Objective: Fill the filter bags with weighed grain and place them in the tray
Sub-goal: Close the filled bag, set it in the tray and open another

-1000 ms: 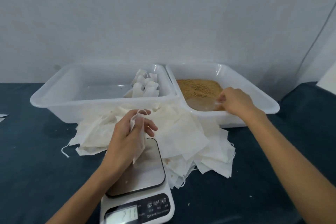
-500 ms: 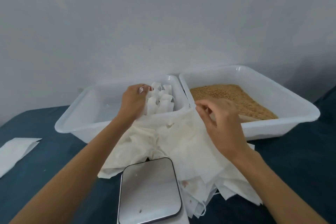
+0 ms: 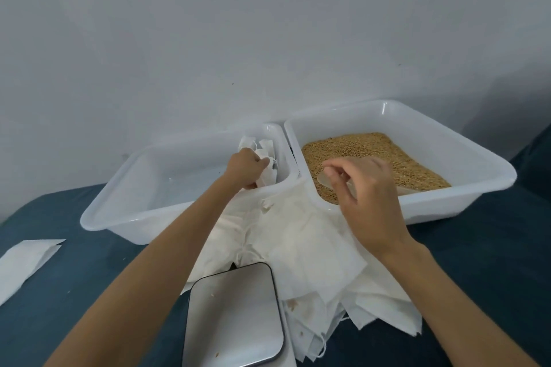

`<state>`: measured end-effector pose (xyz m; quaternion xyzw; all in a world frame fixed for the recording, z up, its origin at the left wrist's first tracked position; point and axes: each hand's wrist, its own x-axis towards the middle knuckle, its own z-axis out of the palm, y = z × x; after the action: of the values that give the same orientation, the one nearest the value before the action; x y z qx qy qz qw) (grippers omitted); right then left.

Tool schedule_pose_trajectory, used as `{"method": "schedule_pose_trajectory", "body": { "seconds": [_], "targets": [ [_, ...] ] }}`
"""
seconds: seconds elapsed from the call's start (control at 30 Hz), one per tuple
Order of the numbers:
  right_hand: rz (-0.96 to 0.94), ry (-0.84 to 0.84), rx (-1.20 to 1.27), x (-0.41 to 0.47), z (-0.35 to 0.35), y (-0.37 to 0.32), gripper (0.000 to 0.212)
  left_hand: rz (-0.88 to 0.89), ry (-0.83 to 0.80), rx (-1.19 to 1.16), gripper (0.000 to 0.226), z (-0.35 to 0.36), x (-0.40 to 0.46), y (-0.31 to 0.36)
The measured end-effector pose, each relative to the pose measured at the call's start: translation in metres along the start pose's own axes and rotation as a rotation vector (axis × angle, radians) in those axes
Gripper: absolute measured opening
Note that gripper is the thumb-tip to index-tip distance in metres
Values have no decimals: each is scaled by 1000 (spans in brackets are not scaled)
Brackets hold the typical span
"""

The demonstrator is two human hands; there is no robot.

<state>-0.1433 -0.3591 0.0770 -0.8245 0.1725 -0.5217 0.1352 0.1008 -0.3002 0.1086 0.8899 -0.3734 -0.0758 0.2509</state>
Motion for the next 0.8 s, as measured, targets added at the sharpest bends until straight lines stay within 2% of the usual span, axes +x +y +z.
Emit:
{"method": "schedule_pose_trajectory", "body": {
  "seconds": [0.07,0.13,0.17,0.23,0.33,0.43,0.57,0.7,0.8],
  "targets": [
    [8,-2,1,0,-1,1,11,70,134,16,27,1,-11,5],
    [13,2,3,0,-1,1,11,246,347,-35,17,-2,-40,12],
    [15,6,2,0,-2,0,11,363,389,-86,8,-3,-62,15],
    [21,1,-2,0,-2,-1,12,579,284,-74,11,0,-111,16],
    [38,-12,3,0,-2,-2,13,737,-22,157,25,12,-174,13],
    [35,-16,13,0,-2,-2,14,741,-149,472,48,26,-197,13],
    [28,-8,23,0,-2,-1,14,654,-122,621,40,34,-198,15],
    [18,12,17,0,-1,-2,15,610,-47,538,30,34,-194,3],
    [1,31,28,-1,-1,-3,15,576,-48,236,23,28,-191,-10]
  ]
}}
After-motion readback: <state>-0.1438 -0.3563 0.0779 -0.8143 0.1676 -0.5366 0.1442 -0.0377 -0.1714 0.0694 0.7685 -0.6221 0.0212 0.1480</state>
